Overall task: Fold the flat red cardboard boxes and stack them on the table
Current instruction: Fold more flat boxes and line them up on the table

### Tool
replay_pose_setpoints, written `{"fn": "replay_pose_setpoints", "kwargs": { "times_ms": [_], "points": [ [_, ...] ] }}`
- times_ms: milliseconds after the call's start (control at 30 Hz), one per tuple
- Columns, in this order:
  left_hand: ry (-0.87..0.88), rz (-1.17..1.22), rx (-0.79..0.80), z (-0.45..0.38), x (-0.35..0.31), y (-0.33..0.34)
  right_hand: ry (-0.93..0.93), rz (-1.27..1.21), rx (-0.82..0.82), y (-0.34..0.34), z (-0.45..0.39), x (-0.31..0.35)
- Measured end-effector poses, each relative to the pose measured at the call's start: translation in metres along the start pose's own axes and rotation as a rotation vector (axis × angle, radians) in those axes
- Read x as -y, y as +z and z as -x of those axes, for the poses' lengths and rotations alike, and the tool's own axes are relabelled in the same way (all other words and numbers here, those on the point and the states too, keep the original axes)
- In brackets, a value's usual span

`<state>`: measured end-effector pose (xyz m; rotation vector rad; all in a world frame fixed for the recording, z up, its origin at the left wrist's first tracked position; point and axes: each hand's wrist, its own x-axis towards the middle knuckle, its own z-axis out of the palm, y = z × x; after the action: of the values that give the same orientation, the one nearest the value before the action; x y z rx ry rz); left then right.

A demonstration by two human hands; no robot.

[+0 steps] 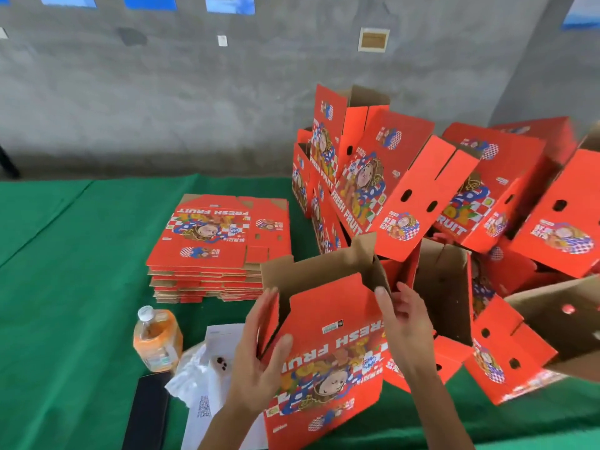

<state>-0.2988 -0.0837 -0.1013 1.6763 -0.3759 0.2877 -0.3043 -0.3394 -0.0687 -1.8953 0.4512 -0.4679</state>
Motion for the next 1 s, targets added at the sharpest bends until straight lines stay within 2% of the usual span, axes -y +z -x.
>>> {"fn": "replay_pose_setpoints", "kwargs": {
  "times_ms": [133,233,300,367,433,567,633,733,800,867,1000],
  "points": [
    [0.060,0.011,-0.018,0.004,0.005,-0.002,-0.149,0.293,-0.058,0.008,-0.028,0.022],
    [0.002,0.014,-0.086,0.004,0.006,-0.006,-0.221,0.400,-0.032,0.007,-0.039,0.023],
    [-0.052,0.007,-0.162,-0.002,0.002,-0.010,-0.222,0.397,-0.075,-0.004,-0.033,0.016],
    [-0.082,-0.020,-0.195,-0.010,0.003,-0.018,-0.188,0.274,-0.118,-0.014,-0.019,0.004],
    [-0.100,-0.151,-0.135,-0.018,0.003,-0.028,-0.144,0.155,-0.118,-0.018,0.000,-0.007],
    [0.116,-0.414,0.140,-0.022,0.003,-0.033,-0.177,0.067,-0.012,-0.019,0.023,-0.014],
    [0.094,-0.346,0.200,-0.021,0.002,-0.029,-0.182,-0.011,0.085,-0.019,0.021,-0.018],
    [-0.095,-0.027,0.194,-0.026,-0.004,-0.031,-0.149,-0.239,0.271,-0.019,0.015,-0.020],
    [-0.184,0.201,0.158,-0.033,-0.007,-0.039,-0.117,-0.416,0.283,-0.025,0.010,-0.022],
    [-0.203,0.332,0.117,-0.044,-0.006,-0.049,-0.076,-0.608,0.278,-0.033,0.003,-0.023],
    [-0.156,0.332,0.155,-0.056,0.005,-0.064,-0.017,-0.762,0.304,-0.043,-0.003,-0.023]
  ]
}}
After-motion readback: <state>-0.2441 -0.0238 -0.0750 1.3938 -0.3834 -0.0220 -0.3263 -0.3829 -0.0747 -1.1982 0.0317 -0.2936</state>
